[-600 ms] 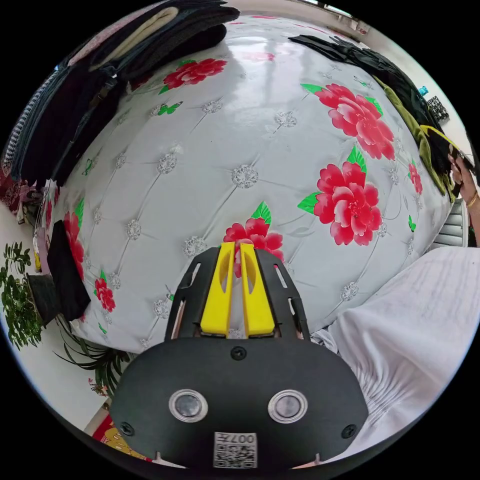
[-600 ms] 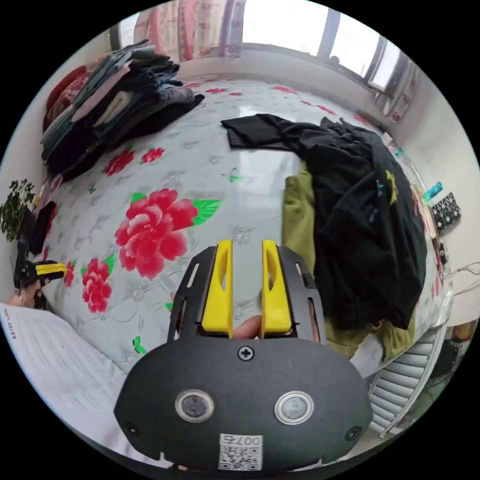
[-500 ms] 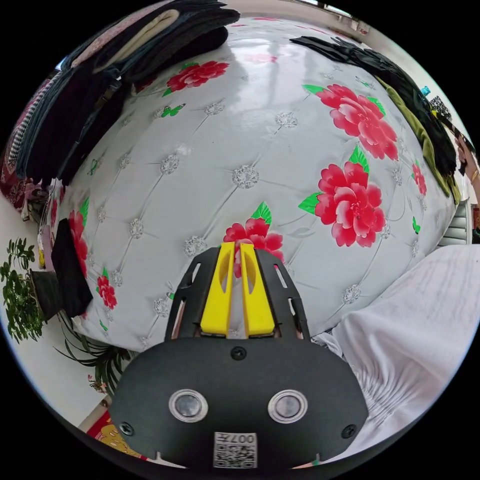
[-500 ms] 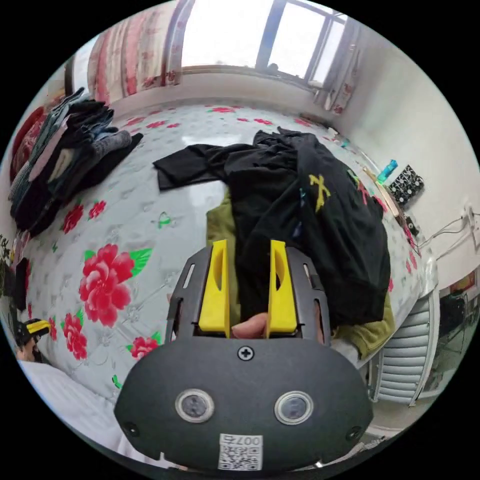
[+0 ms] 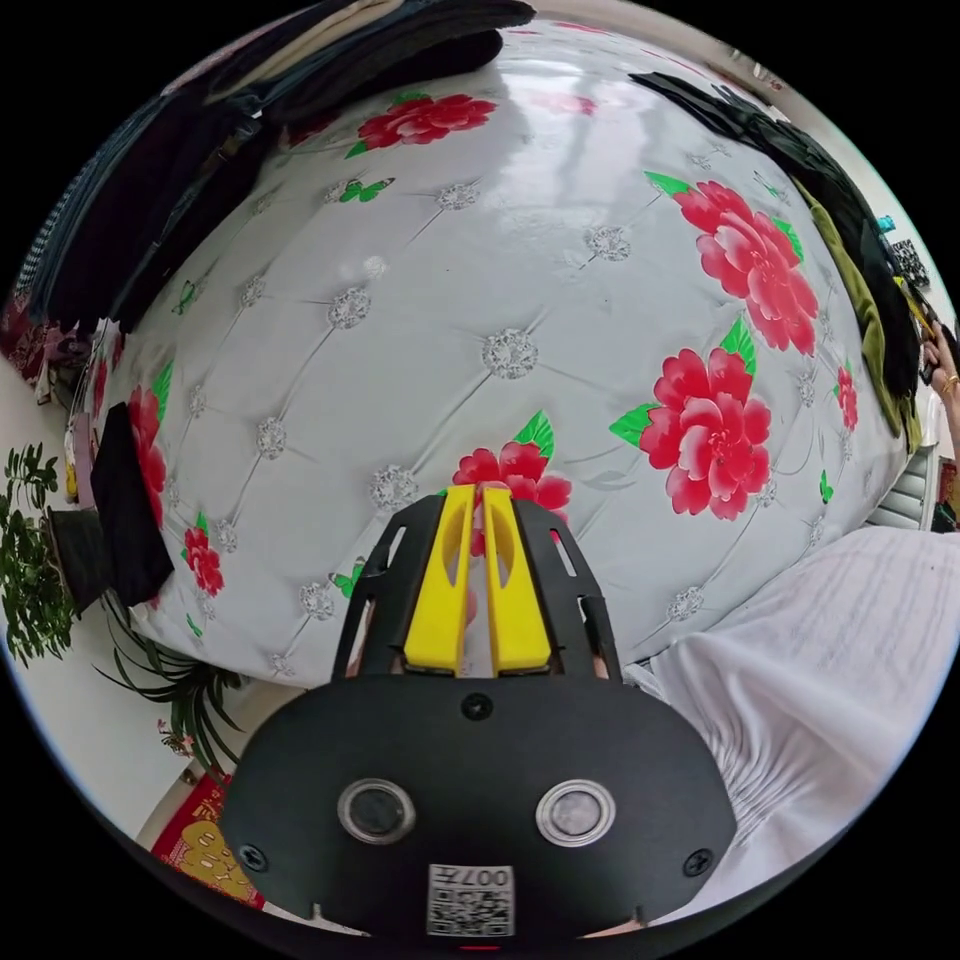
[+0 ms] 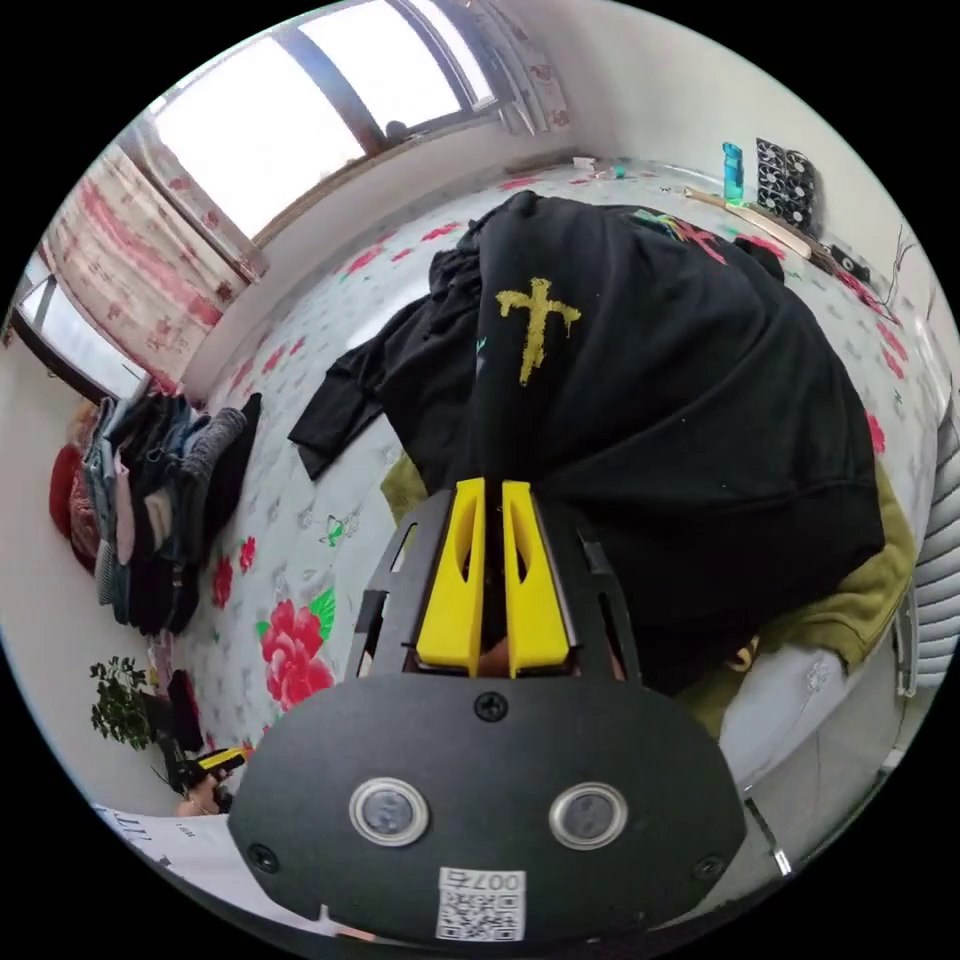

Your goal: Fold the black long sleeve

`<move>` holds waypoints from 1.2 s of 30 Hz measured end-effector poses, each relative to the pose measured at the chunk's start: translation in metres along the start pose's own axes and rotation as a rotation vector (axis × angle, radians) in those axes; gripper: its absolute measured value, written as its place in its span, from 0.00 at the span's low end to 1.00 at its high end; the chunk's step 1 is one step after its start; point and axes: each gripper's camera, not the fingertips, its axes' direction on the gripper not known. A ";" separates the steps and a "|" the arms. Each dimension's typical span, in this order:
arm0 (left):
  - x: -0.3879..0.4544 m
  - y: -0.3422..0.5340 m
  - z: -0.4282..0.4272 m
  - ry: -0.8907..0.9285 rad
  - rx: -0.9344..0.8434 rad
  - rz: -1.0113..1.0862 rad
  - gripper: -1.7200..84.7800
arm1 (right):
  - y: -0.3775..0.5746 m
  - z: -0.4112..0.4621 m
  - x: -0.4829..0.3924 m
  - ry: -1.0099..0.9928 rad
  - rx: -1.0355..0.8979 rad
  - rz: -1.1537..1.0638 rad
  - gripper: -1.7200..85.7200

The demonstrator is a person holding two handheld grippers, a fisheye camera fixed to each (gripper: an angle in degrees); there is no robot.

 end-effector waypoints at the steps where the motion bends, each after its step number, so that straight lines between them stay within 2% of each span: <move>1: -0.007 0.002 0.000 0.023 0.004 -0.002 0.01 | 0.004 -0.012 -0.005 -0.018 0.020 -0.018 0.03; 4: -0.026 0.010 0.000 0.092 0.021 -0.024 0.01 | 0.029 -0.054 -0.035 -0.138 0.022 -0.152 0.02; 6: -0.038 0.017 -0.001 0.135 0.050 -0.021 0.01 | 0.055 -0.072 -0.069 -0.321 -0.029 -0.260 0.02; 8: -0.051 0.028 -0.009 0.267 0.149 -0.011 0.01 | 0.084 -0.077 -0.111 -0.449 -0.106 -0.400 0.02; 10: -0.070 0.048 -0.025 0.396 0.287 -0.066 0.01 | 0.120 -0.073 -0.161 -0.599 -0.236 -0.554 0.02; 12: -0.087 0.065 -0.036 0.461 0.383 -0.113 0.01 | 0.182 -0.064 -0.234 -0.814 -0.459 -0.804 0.02; 13: -0.099 0.076 -0.043 0.491 0.430 -0.142 0.01 | 0.198 -0.061 -0.251 -0.880 -0.522 -0.860 0.02; 15: -0.120 0.093 -0.051 0.510 0.480 -0.187 0.01 | 0.259 -0.056 -0.309 -1.118 -0.751 -1.098 0.03; 16: -0.134 0.105 -0.056 0.505 0.508 -0.214 0.01 | 0.273 -0.055 -0.322 -1.133 -0.827 -1.181 0.03; 17: -0.141 0.112 -0.058 0.500 0.523 -0.224 0.01 | 0.291 -0.055 -0.342 -1.127 -0.910 -1.298 0.03; 18: -0.156 0.124 -0.063 0.491 0.547 -0.241 0.01 | 0.298 -0.056 -0.353 -1.079 -0.875 -1.341 0.03; 20: -0.175 0.142 -0.067 0.479 0.567 -0.257 0.01 | 0.309 -0.050 -0.363 -0.969 -0.839 -1.360 0.04; 22: -0.196 0.163 -0.069 0.455 0.573 -0.257 0.01 | 0.316 -0.039 -0.365 -0.945 -0.864 -1.311 0.05; 25: -0.213 0.180 -0.063 0.429 0.559 -0.246 0.01 | 0.314 -0.028 -0.354 -0.920 -0.813 -1.173 0.06; 28: -0.224 0.184 -0.056 0.436 0.539 -0.215 0.01 | 0.291 -0.016 -0.325 -0.794 -0.688 -0.959 0.07; 30: -0.230 0.178 -0.054 0.450 0.523 -0.177 0.01 | 0.268 -0.010 -0.291 -0.640 -0.574 -0.773 0.08; 36: -0.252 0.117 -0.064 0.501 0.483 -0.004 0.02 | 0.229 -0.015 -0.220 -0.172 -0.325 -0.489 0.10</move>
